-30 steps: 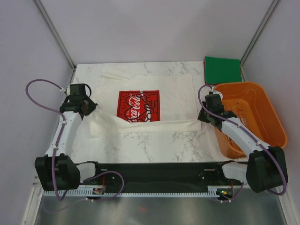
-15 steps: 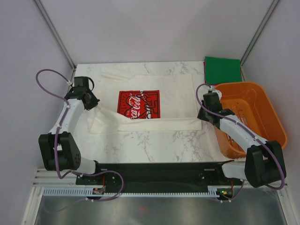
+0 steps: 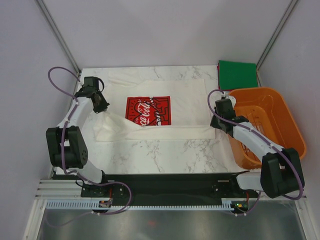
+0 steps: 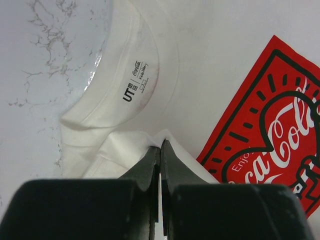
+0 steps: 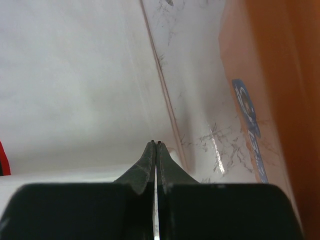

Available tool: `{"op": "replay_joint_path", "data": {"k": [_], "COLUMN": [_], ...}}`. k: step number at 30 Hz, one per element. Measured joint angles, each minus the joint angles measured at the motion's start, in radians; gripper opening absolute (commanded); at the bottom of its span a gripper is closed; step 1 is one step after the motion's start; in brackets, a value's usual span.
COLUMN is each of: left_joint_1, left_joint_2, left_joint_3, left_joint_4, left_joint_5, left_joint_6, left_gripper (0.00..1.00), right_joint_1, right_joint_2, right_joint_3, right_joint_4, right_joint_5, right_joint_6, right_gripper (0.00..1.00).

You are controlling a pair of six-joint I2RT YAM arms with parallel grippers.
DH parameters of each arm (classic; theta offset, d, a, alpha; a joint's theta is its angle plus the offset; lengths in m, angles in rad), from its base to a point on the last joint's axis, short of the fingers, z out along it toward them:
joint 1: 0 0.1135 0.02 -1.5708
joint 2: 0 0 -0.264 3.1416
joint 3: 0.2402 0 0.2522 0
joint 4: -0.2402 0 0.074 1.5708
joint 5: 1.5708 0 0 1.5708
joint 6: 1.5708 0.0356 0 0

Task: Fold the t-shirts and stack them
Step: Fold the tshirt

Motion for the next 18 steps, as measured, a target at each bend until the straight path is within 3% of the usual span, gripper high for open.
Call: {"op": "replay_joint_path", "data": {"k": [16, 18], "left_joint_1": [-0.014, -0.014], "left_joint_2": [0.097, 0.113], "left_joint_3": [0.072, 0.088], "left_joint_4": [0.005, 0.004], "left_joint_5": [-0.011, -0.025], "left_joint_6": [0.018, 0.031], "left_gripper": [0.02, 0.09], "right_joint_1": [0.002, 0.002], "right_joint_2": [0.034, 0.035], "right_joint_3": [0.003, 0.003], "right_joint_4": [0.007, 0.009], "right_joint_5": [0.026, 0.034], "right_joint_6": [-0.006, -0.006], "right_gripper": [0.00, 0.00]}}
